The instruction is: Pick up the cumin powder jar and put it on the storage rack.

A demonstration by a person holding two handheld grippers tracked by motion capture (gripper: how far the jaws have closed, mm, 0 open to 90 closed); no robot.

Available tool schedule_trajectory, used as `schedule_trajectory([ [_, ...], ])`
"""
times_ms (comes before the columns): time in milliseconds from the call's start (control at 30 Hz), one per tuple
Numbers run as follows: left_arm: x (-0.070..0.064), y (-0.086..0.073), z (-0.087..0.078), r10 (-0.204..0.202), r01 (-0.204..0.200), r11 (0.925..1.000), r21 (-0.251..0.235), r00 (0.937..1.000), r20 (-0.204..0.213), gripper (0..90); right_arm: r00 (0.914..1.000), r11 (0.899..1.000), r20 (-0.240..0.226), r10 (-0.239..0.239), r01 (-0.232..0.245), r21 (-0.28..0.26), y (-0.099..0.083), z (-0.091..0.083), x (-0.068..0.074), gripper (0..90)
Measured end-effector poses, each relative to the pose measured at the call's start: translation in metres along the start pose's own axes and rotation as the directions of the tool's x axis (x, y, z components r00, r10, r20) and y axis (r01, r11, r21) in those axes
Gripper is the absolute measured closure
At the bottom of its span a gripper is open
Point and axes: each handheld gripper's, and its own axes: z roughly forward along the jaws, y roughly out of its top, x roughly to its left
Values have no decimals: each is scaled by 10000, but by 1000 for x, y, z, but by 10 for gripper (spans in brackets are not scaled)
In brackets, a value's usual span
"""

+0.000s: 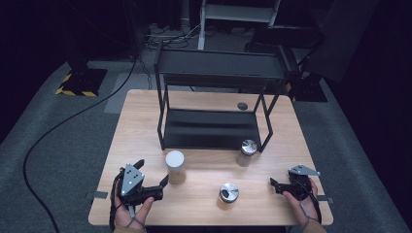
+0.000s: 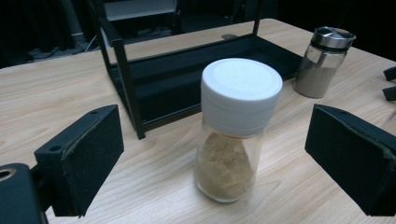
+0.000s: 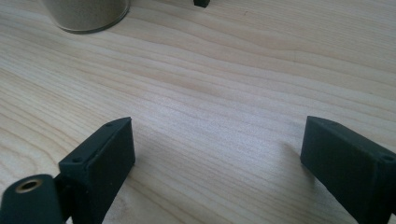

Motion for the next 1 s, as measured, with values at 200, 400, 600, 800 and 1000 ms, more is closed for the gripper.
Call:
schedule_trajectory([
  [200,2,2,9,-29,30,10000,-42,9996,269,42,10000,10000,1,2,-2,-3,0,0,0,100],
  [400,-1,7,24,164,-164,9999,6,9992,373,41,10000,10000,-15,-2,2,9,1,1,-1,100],
  [600,-3,10,36,219,-223,9997,117,9993,311,62,10000,10000,-8,-5,5,5,1,1,-1,100],
  [800,-4,10,44,199,-204,9996,173,9995,261,64,10000,10000,-8,-3,3,4,1,1,-1,100],
  [1000,-4,10,51,205,-214,9994,260,9993,316,68,10000,10000,-7,-4,4,6,1,1,-1,100],
])
